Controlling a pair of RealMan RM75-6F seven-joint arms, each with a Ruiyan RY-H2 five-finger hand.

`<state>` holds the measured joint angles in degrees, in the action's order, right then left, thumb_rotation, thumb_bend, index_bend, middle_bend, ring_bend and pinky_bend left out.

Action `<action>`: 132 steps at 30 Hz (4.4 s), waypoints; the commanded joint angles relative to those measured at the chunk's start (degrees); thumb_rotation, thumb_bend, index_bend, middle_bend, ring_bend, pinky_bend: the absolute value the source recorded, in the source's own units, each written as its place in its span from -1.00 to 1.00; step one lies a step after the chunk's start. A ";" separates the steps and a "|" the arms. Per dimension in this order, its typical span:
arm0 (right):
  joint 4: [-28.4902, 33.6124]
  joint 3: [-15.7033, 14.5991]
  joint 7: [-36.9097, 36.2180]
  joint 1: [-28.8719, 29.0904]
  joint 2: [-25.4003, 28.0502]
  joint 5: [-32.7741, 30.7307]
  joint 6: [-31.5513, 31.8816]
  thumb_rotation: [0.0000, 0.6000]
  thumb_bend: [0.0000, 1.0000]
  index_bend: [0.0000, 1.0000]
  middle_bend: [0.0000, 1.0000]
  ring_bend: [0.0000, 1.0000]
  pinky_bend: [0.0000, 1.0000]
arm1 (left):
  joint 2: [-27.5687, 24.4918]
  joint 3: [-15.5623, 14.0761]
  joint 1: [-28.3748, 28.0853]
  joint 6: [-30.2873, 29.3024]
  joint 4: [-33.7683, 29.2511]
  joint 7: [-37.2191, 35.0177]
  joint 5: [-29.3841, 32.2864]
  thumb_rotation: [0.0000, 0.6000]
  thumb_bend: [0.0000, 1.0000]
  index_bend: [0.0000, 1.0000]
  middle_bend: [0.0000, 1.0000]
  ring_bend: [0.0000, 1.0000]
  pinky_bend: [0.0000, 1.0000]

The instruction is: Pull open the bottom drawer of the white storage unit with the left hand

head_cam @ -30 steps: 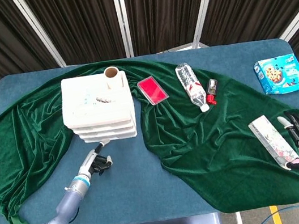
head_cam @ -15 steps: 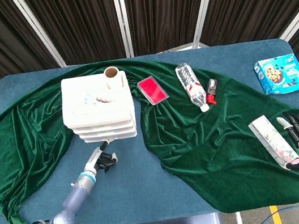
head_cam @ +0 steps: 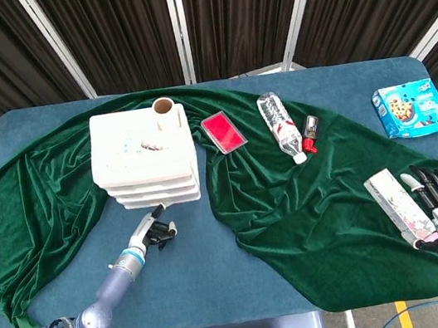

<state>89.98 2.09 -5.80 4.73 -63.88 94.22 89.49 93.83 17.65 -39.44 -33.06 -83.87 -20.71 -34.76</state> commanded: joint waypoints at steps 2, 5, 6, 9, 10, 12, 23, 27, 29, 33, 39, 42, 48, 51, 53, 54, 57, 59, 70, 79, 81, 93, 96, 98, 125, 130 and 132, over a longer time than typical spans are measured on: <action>-0.05 -0.12 0.04 0.07 -0.07 0.02 -0.20 1.00 -0.88 -1.00 -1.00 -1.00 -1.00 | 0.56 0.89 0.60 2.34 2.27 -2.00 -2.37 1.00 0.45 -0.81 0.82 0.76 0.65; -0.03 -0.15 0.13 0.11 -0.11 0.07 -0.22 1.00 -0.88 -1.00 -1.00 -1.00 -1.00 | 0.79 1.53 0.87 3.63 3.31 -3.25 -3.59 1.00 0.45 -0.77 0.82 0.76 0.65; -0.04 -0.15 0.15 0.13 -0.15 0.07 -0.22 1.00 -0.88 -1.00 -1.00 -1.00 -1.00 | 0.75 1.52 1.02 3.99 3.28 -3.49 -4.14 1.00 0.45 -0.72 0.82 0.76 0.64; -0.03 -0.16 0.24 0.15 -0.19 -0.03 -0.32 1.00 -0.88 -1.00 -1.00 -1.00 -1.00 | 0.69 1.47 1.48 4.43 2.89 -4.03 -5.44 1.00 0.45 -0.61 0.82 0.76 0.64; -0.02 -0.16 0.25 0.15 -0.19 -0.04 -0.33 1.00 -0.88 -1.00 -1.00 -1.00 -1.00 | 0.69 1.44 1.57 4.51 2.79 -4.13 -5.72 1.00 0.45 -0.60 0.82 0.76 0.64; 0.02 -0.16 0.35 0.13 -0.20 -0.03 -0.24 1.00 -0.88 -1.00 -1.00 -1.00 -1.00 | 0.76 1.28 1.81 4.67 2.47 -4.32 -6.77 1.00 0.45 -0.56 0.82 0.76 0.64; 0.18 -0.13 0.33 0.11 -0.05 -0.32 -0.29 1.00 -0.88 -1.00 -1.00 -1.00 -1.00 | -0.26 0.39 3.64 4.03 -0.88 -5.21 -10.93 1.00 0.45 -0.53 0.82 0.76 0.64; 0.33 -0.14 0.51 0.03 -0.04 -0.21 -0.05 1.00 -0.88 -1.00 -1.00 -1.00 -1.00 | -0.93 -0.20 4.88 3.90 -2.32 -5.92 -13.14 1.00 0.45 -0.53 0.82 0.76 0.64; 0.38 -0.16 0.55 -0.01 -0.03 -0.20 0.01 1.00 -0.88 -1.00 -1.00 -1.00 -1.00 | -1.14 -0.52 5.32 3.88 -2.67 -6.18 -13.93 1.00 0.45 -0.53 0.82 0.76 0.64; 0.50 -0.17 0.67 -0.04 -0.03 -0.24 0.01 1.00 -0.88 -1.00 -1.00 -1.00 -1.00 | -1.41 -1.08 6.23 3.96 -2.81 -7.13 -15.49 1.00 0.45 -0.53 0.82 0.76 0.64; 0.48 -0.12 0.66 -0.02 -0.04 -0.37 -0.03 1.00 -0.88 -1.00 -1.00 -1.00 -1.00 | -1.35 -1.80 6.94 4.55 -2.26 -8.30 -17.15 1.00 0.45 -0.53 0.82 0.76 0.64; 0.48 -0.07 0.61 -0.03 -0.02 -0.43 0.03 1.00 -0.88 -1.00 -1.00 -1.00 -1.00 | -1.28 -2.06 7.27 4.78 -2.09 -8.89 -17.97 1.00 0.45 -0.53 0.82 0.76 0.64; 0.47 -0.01 0.47 -0.09 0.07 -0.50 0.16 1.00 -0.88 -1.00 -1.00 -1.00 -1.00 | -1.59 -2.51 8.15 4.71 -2.67 -9.87 -20.17 1.00 0.45 -0.53 0.82 0.76 0.64; 0.49 -0.01 0.50 -0.10 0.07 -0.45 0.22 1.00 -0.88 -1.00 -1.00 -1.00 -1.00 | -1.98 -2.87 8.83 4.56 -3.54 -10.40 -21.53 1.00 0.45 -0.53 0.82 0.76 0.64; 0.49 -0.04 0.54 -0.10 0.06 -0.44 0.19 1.00 -0.88 -1.00 -1.00 -1.00 -1.00 | -2.31 -3.20 9.36 4.40 -4.11 -10.82 -22.55 1.00 0.45 -0.53 0.82 0.76 0.64; 0.51 -0.05 0.55 -0.10 0.06 -0.44 0.16 1.00 -0.88 -1.00 -1.00 -1.00 -1.00 | -2.38 -3.36 9.62 4.16 -4.29 -10.96 -23.03 1.00 0.45 -0.53 0.82 0.76 0.64; 0.58 -0.06 0.69 -0.14 0.05 -0.33 0.30 1.00 -0.88 -1.00 -1.00 -1.00 -1.00 | -2.80 -4.20 10.49 3.71 -4.58 -11.46 -24.38 1.00 0.45 -0.54 0.82 0.76 0.64; 0.58 -0.02 0.71 -0.17 0.03 -0.40 0.35 1.00 -0.88 -1.00 -1.00 -1.00 -1.00 | -3.05 -4.51 10.70 3.77 -4.34 -11.75 -24.89 1.00 0.45 -0.58 0.82 0.76 0.64; 0.73 0.07 0.96 -0.23 0.03 -0.71 0.27 1.00 -0.88 -1.00 -1.00 -1.00 -1.00 | -4.12 -5.07 13.08 2.31 -3.17 -15.97 -29.42 1.00 0.43 -0.64 0.82 0.76 0.64; 0.82 0.05 1.36 -0.24 -0.05 -0.68 0.23 1.00 -0.88 -1.00 -1.00 -1.00 -1.00 | -6.16 -8.54 16.16 -2.77 -3.48 -17.36 -39.06 1.00 0.43 -0.60 0.82 0.76 0.64; 0.86 0.10 1.49 -0.25 -0.10 -0.94 0.11 1.00 -0.88 -1.00 -1.00 -1.00 -1.00 | -6.19 -10.59 17.37 -8.27 -3.20 -11.93 -43.04 1.00 0.43 -0.56 0.82 0.76 0.63; 1.45 -0.06 2.77 -0.25 -0.20 -1.09 -0.40 1.00 -0.88 -1.00 -1.00 -1.00 -1.00 | -3.62 -9.42 20.38 -30.11 -9.21 23.88 -44.66 1.00 0.45 -0.52 0.82 0.76 0.63; 1.48 -0.07 2.70 -0.24 -0.14 -1.15 -0.47 1.00 -0.88 -1.00 -1.00 -1.00 -1.00 | -3.27 -8.26 19.52 -30.24 -10.60 29.54 -41.73 1.00 0.45 -0.57 0.83 0.76 0.63; 1.44 0.00 2.56 -0.23 -0.10 -1.27 -0.52 1.00 -0.88 -1.00 -1.00 -1.00 -1.00 | -3.18 -6.79 18.05 -29.46 -11.55 36.16 -37.53 1.00 0.45 -0.58 0.83 0.76 0.63; 1.38 0.12 1.74 -0.21 0.22 -1.52 -0.62 1.00 -0.88 -1.00 -1.00 -1.00 -1.00 | -0.92 -7.62 10.13 -30.45 -15.03 54.17 -17.06 1.00 0.46 -0.23 0.83 0.76 0.63; 1.54 0.12 1.40 -0.25 0.37 -1.43 -0.50 1.00 -0.88 -1.00 -1.00 -1.00 -1.00 | -1.79 -8.96 10.43 -31.43 -16.33 53.09 -18.12 1.00 0.46 -0.06 0.83 0.76 0.63; 1.54 0.10 1.35 -0.26 0.42 -1.40 -0.50 1.00 -0.88 -1.00 -1.00 -1.00 -1.00 | -2.27 -9.64 10.60 -31.79 -16.94 52.98 -18.60 1.00 0.46 -0.02 0.83 0.76 0.63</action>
<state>91.52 2.20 -4.45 4.48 -63.46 92.82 88.99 91.76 8.24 -28.94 -64.67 -100.59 32.38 -53.21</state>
